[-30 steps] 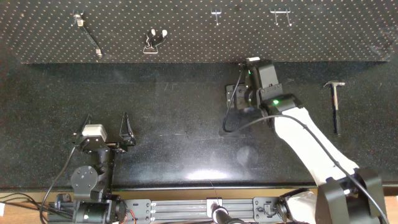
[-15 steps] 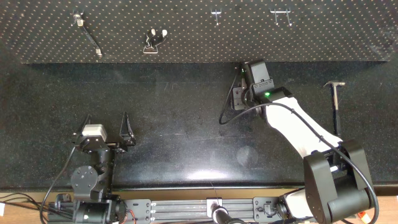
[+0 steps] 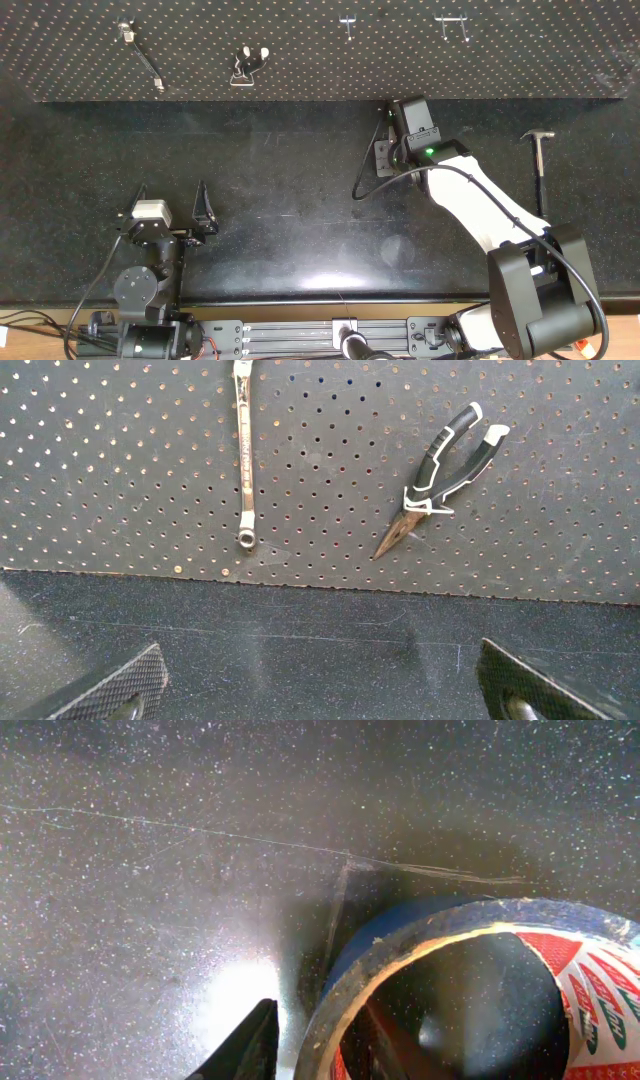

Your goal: Place Tools Onto Pegboard

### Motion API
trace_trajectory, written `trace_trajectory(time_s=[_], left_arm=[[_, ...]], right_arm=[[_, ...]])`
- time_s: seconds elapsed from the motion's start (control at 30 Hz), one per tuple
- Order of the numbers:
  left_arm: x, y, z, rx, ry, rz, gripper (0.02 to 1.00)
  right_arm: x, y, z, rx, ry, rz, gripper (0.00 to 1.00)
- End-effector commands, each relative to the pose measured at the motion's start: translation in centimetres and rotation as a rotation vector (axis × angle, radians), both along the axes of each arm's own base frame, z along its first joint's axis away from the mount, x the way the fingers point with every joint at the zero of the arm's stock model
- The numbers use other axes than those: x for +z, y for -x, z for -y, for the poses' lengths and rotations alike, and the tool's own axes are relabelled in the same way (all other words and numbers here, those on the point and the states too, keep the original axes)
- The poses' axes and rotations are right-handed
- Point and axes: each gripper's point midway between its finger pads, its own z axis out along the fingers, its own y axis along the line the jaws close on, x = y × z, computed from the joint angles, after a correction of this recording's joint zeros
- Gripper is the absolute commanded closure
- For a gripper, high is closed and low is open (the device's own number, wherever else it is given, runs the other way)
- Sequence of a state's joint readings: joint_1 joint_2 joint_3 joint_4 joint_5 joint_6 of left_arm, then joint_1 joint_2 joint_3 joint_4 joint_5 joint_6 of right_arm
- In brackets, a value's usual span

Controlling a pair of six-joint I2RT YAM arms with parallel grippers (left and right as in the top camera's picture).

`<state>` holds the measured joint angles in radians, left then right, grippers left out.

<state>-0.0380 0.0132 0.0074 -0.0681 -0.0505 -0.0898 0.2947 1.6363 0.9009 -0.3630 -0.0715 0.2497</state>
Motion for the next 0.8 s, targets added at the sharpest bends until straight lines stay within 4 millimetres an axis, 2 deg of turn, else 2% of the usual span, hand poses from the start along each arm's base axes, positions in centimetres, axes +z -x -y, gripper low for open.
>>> trace_trajectory(time_s=[0.03, 0.17, 0.27, 0.7, 0.8], left_arm=[[-0.1, 0.0, 0.1, -0.006, -0.013, 0.0, 0.023], [-0.1, 0.0, 0.1, -0.006, -0.013, 0.0, 0.023], [-0.1, 0.0, 0.1, -0.006, -0.013, 0.0, 0.023], [-0.1, 0.0, 0.1, -0.006, -0.013, 0.0, 0.023], [-0.1, 0.0, 0.1, -0.006, -0.013, 0.0, 0.023]], right_arm=[[0.4, -0.7, 0.5, -0.018, 0.03, 0.022, 0.735], [0.3, -0.8, 1.1, -0.034, 0.06, 0.027, 0.77], [0.3, -0.9, 1.4, -0.042, 0.075, 0.032, 0.849], [0.3, -1.0, 1.6, -0.051, 0.09, 0.037, 0.855], [0.5, -1.0, 1.6, -0.052, 0.088, 0.04, 0.897]])
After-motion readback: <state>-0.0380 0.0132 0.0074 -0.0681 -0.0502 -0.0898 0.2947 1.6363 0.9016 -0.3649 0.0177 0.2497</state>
